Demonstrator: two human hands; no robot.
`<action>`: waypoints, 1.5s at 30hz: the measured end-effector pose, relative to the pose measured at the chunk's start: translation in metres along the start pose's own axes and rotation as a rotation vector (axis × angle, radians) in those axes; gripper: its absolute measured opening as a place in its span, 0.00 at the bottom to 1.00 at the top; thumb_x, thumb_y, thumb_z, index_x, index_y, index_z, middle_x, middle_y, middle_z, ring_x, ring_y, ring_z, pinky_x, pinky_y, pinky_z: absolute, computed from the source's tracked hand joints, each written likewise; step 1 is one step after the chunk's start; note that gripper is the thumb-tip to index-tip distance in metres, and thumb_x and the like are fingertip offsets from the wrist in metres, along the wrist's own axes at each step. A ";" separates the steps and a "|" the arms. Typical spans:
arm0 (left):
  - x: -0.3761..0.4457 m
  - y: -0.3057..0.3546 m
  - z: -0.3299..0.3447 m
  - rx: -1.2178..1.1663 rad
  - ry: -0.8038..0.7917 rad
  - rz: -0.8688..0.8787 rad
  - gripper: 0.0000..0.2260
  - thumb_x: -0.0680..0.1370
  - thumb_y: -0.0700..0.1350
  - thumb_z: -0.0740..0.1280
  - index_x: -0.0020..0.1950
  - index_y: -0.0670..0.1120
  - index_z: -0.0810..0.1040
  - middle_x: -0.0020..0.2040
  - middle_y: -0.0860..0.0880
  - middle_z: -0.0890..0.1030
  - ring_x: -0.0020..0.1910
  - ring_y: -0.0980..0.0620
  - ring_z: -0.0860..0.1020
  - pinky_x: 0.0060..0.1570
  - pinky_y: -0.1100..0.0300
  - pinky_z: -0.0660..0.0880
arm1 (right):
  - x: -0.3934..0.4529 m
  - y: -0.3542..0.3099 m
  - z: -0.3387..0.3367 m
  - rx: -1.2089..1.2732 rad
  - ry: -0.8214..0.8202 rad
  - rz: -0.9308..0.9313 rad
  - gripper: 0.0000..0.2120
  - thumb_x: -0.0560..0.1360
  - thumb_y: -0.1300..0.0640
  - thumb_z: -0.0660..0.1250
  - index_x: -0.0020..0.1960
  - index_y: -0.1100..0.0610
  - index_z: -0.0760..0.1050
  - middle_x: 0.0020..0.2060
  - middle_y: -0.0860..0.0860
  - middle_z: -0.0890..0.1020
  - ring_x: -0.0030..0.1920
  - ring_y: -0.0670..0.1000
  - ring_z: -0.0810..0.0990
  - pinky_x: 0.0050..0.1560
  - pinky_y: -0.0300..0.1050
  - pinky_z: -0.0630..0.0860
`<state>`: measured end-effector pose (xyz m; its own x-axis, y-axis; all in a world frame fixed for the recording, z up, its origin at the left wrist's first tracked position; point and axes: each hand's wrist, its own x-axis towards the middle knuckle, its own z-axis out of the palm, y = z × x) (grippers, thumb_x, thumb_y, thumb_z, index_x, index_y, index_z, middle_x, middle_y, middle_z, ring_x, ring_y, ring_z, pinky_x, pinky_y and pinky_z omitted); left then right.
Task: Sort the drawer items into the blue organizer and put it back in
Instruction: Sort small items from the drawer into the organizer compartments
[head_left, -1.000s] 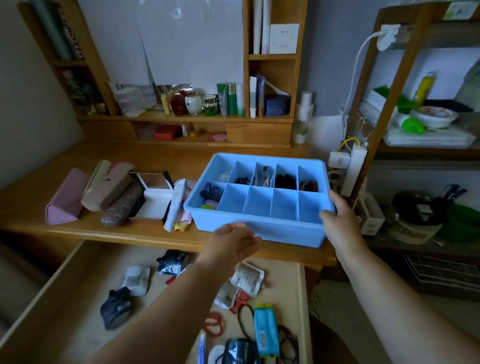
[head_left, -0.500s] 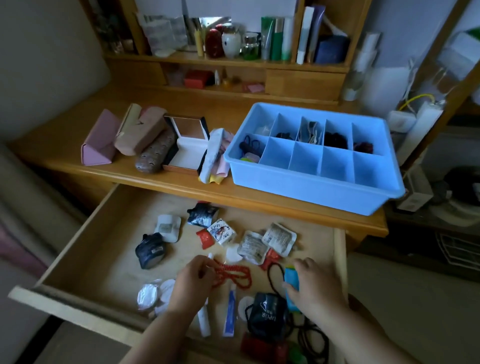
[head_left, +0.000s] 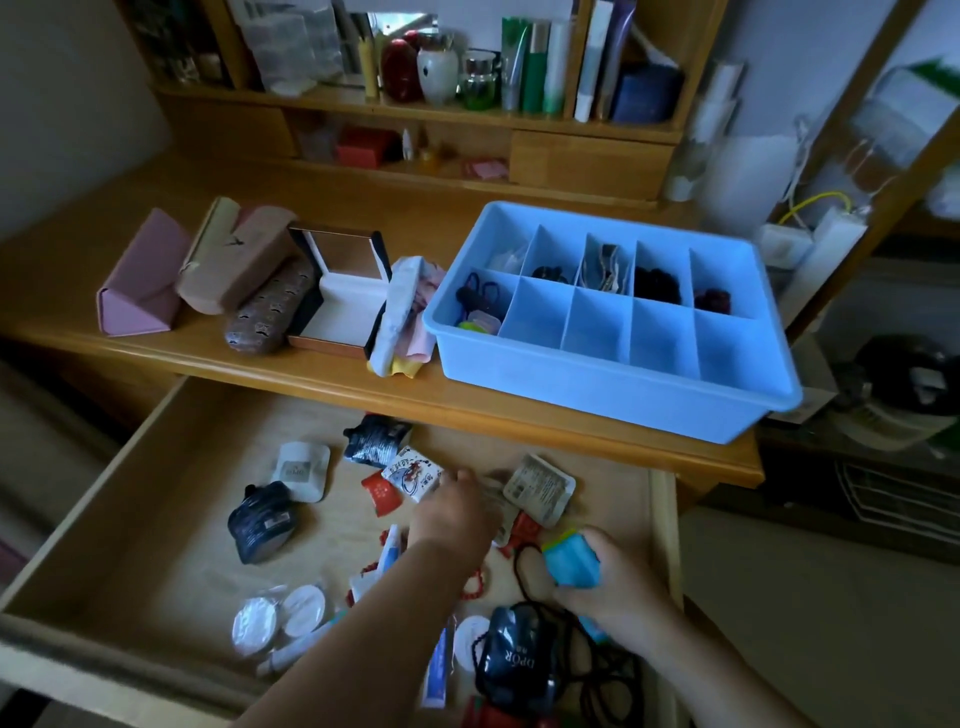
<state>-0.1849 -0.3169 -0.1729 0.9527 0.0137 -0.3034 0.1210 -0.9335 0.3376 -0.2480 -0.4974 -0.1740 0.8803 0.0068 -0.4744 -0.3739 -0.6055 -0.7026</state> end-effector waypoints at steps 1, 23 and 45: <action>0.003 0.003 0.001 0.037 -0.016 -0.020 0.20 0.76 0.53 0.65 0.63 0.44 0.67 0.59 0.45 0.74 0.57 0.48 0.76 0.54 0.56 0.74 | 0.000 0.001 0.000 -0.115 -0.058 -0.002 0.20 0.66 0.52 0.75 0.54 0.50 0.72 0.47 0.47 0.79 0.47 0.46 0.78 0.48 0.43 0.76; -0.078 0.012 -0.085 -1.018 0.106 0.150 0.06 0.76 0.44 0.66 0.49 0.42 0.77 0.40 0.41 0.83 0.40 0.43 0.82 0.36 0.55 0.78 | 0.036 -0.034 -0.016 -0.291 0.182 -0.273 0.09 0.70 0.52 0.69 0.39 0.48 0.68 0.35 0.44 0.77 0.37 0.46 0.75 0.32 0.39 0.66; 0.032 0.237 -0.118 0.068 0.053 0.409 0.13 0.72 0.48 0.69 0.54 0.49 0.72 0.43 0.50 0.76 0.46 0.47 0.77 0.42 0.57 0.73 | -0.045 -0.032 -0.089 1.134 0.122 -0.438 0.25 0.65 0.86 0.53 0.26 0.63 0.78 0.30 0.58 0.82 0.32 0.52 0.81 0.33 0.41 0.77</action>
<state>-0.0927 -0.4957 0.0021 0.9317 -0.3461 -0.1099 -0.2871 -0.8874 0.3608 -0.2494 -0.5487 -0.0833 0.9945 -0.0758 -0.0717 -0.0281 0.4675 -0.8836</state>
